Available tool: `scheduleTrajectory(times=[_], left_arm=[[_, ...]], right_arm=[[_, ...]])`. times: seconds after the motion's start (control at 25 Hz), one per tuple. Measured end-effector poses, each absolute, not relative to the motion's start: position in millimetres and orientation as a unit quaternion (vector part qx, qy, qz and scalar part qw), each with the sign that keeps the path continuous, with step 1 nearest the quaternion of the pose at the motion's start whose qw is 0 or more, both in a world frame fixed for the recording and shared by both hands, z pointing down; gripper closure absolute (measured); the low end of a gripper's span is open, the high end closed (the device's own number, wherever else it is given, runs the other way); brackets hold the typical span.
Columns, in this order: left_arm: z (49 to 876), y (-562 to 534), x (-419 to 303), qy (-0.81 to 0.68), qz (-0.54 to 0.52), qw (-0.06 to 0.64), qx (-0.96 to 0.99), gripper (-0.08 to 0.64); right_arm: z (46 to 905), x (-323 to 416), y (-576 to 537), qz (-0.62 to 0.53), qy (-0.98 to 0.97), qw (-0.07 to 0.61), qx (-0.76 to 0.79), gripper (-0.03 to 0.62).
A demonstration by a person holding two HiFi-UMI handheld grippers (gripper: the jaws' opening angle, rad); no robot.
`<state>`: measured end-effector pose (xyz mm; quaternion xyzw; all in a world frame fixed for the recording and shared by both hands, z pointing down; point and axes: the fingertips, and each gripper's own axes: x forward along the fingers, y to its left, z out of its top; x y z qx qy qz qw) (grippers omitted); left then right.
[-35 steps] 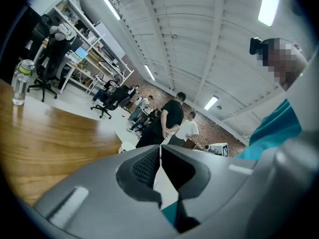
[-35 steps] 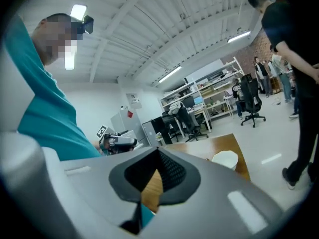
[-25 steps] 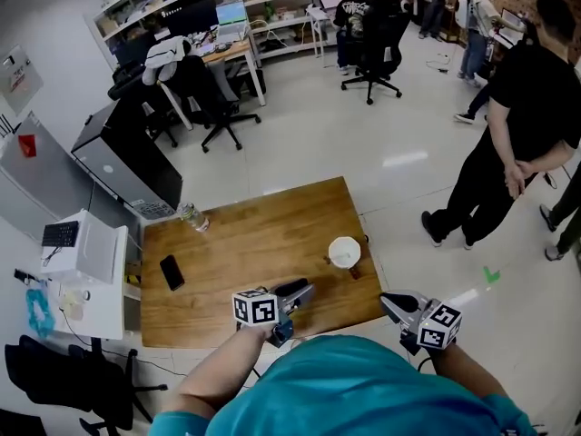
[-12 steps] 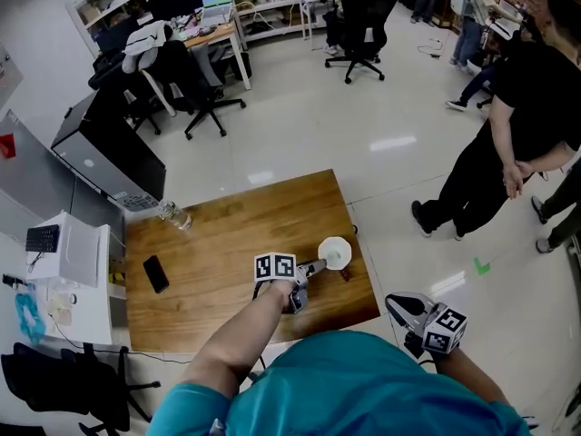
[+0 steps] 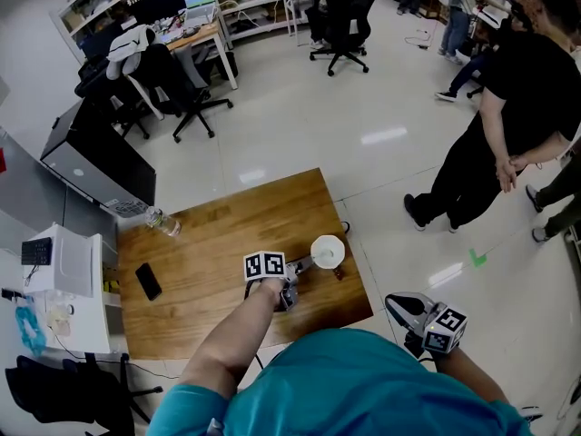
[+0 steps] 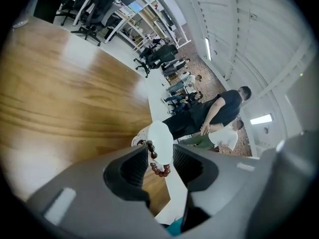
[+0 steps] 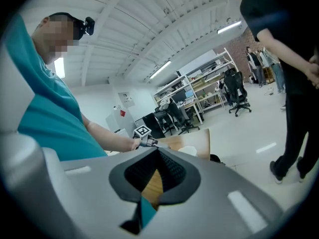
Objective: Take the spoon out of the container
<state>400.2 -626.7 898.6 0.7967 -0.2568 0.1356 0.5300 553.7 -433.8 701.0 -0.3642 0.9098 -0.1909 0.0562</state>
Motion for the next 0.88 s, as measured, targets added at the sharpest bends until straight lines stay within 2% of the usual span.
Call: scheduleTrajectory(times=[0.36, 0.68, 0.76, 0.88], left_arm=[[919.4, -635.9, 412.2, -0.285, 0.168, 0.525, 0.784, 0.406], [938.7, -645.6, 410.1, -0.311, 0.175, 0.518, 0.777, 0.475], [934.6, -648.7, 408.6, -0.316, 0.171, 0.510, 0.781, 0.512], [923.0, -648.0, 409.7, -0.313, 0.165, 0.502, 0.789, 0.517]], right_arm=[[695.8, 560.4, -430.2, -0.200, 0.908, 0.073, -0.359, 0.591], [706.9, 571.9, -419.5, -0.198, 0.905, 0.054, -0.372, 0.591], [708.3, 573.3, -418.1, -0.195, 0.905, 0.046, -0.376, 0.591], [696.1, 571.5, -416.4, -0.199, 0.905, 0.060, -0.371, 0.591]])
